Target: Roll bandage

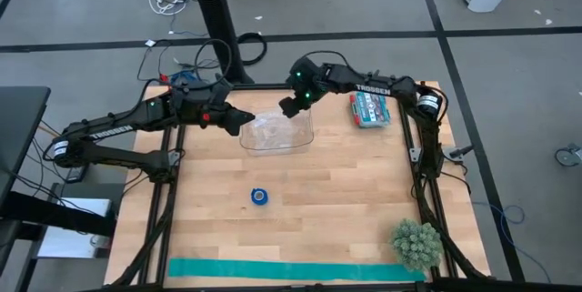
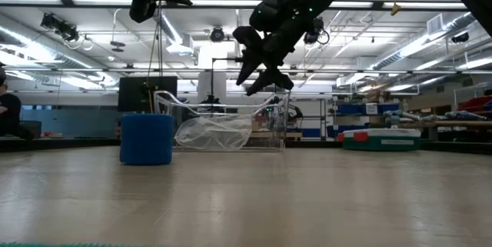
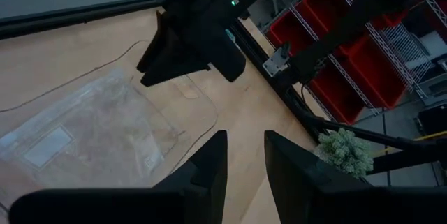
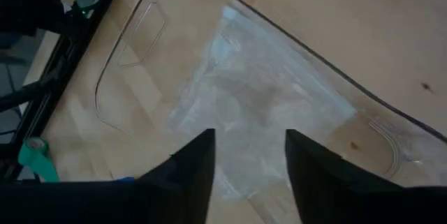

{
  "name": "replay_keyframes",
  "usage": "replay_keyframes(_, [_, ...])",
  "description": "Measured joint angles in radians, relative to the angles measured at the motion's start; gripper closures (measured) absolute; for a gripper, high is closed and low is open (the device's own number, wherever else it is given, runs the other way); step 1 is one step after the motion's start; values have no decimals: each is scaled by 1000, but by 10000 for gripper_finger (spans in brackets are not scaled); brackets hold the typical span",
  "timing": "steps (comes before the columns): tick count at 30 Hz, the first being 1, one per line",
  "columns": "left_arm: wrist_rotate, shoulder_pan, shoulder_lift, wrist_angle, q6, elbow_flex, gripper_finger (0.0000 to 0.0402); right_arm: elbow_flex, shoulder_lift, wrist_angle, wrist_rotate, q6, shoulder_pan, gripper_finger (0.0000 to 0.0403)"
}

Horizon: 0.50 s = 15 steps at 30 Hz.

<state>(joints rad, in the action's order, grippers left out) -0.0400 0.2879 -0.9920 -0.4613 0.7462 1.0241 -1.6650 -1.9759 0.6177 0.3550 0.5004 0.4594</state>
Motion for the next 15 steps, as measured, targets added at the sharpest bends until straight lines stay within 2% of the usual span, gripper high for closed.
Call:
replay_keyframes(5, [-14,0,0,1,17,0,300,0,0,0,-46,-30,-22,169])
replay_keyframes(8, [-15,0,0,1,17,0,300,0,-14,-21,-58,17,-44,140])
replay_keyframes(12, [-17,0,0,1,18,0,300,-35,-18,11,-20,64,-109,132])
replay_keyframes(15, [-18,0,0,1,18,0,300,-104,-16,78,-69,33,-168,142])
